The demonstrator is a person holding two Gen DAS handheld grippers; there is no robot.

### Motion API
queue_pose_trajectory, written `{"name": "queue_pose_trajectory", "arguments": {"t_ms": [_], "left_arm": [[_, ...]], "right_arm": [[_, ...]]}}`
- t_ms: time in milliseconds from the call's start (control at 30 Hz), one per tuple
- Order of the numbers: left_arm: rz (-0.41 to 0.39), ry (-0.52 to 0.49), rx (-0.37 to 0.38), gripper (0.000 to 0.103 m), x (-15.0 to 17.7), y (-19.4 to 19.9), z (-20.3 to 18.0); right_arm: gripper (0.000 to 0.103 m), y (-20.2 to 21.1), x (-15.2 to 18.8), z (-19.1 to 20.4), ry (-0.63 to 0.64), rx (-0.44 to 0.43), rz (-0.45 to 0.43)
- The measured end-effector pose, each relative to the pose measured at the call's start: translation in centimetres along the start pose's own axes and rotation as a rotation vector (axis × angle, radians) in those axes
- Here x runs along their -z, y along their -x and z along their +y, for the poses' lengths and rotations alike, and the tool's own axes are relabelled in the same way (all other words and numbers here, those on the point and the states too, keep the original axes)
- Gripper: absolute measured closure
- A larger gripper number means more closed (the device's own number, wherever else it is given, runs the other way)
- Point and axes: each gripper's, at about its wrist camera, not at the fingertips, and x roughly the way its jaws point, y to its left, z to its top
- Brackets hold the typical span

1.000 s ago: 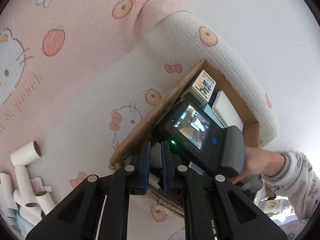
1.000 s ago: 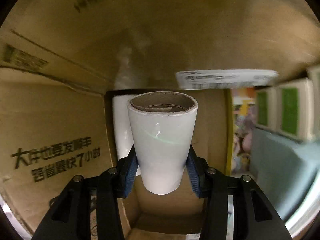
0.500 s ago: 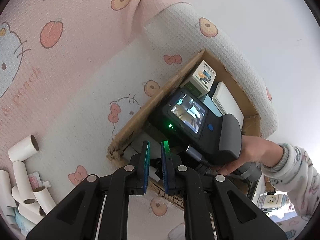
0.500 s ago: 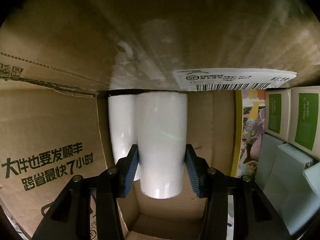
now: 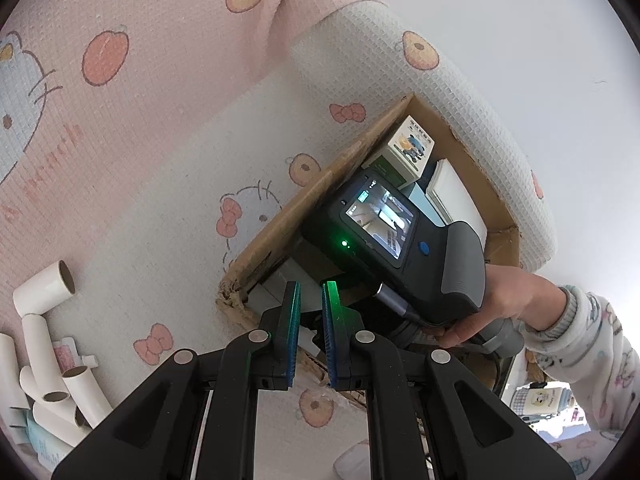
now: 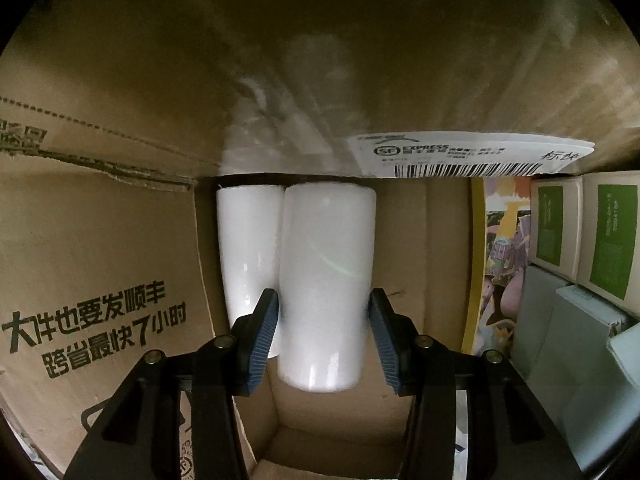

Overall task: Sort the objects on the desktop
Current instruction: 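Open the right gripper to release the tube in the box, then withdraw both grippers from the box toward the tube pile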

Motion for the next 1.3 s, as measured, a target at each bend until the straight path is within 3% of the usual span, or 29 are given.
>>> {"name": "queue_pose_trajectory", "arguments": {"t_ms": [200,333,567,667,733,800,933,1067,1133,1167,1300], "left_arm": [[-0.007,-0.008,-0.003,0.091,0.1,0.2,-0.2],[-0.010,-0.015,-0.005,0.091,0.1,0.2,-0.4],[-0.011,-0.009,0.008,0.091,0.1,0.2,-0.5],[-0.029,-0.001,0.014,0.089,0.0,0.5,-0.5],[-0.044,-0.001,0.004,0.088,0.1,0.8,-0.6],[-0.064,-0.026,-0.026,0.084,0.2,1.1,-0.9],[-0.098,-0.046,-0.094,0.061,0.6,1.4,-1.0],[-0.130,-0.022,-0.064,0.058,1.0,1.8,-0.7],[-0.153,-0.018,-0.045,0.053,1.4,2.2,-0.4],[-0.176,-0.025,-0.033,0.048,1.6,2.4,-0.5],[-0.244,-0.013,-0.025,0.043,2.7,3.4,-0.2]], "right_arm": [[0.059,0.2,0.4,-0.6,0.001,-0.010,-0.016],[0.068,0.5,0.7,-0.9,0.007,0.021,-0.067],[0.068,0.6,1.1,-1.5,0.013,0.018,-0.045],[0.066,1.7,1.3,-2.1,-0.037,-0.021,-0.088],[0.053,2.7,1.7,-2.2,-0.033,-0.046,-0.109],[0.050,3.7,2.4,-2.0,-0.037,0.011,-0.119],[0.049,6.5,4.7,-0.6,-0.006,0.151,-0.182],[0.042,9.4,7.1,1.1,0.034,0.260,-0.273],[0.041,9.9,5.3,4.9,0.047,0.308,-0.316],[0.041,10.5,4.4,4.9,0.056,0.326,-0.328],[0.039,11.1,6.5,7.5,0.085,0.373,-0.374]]}}
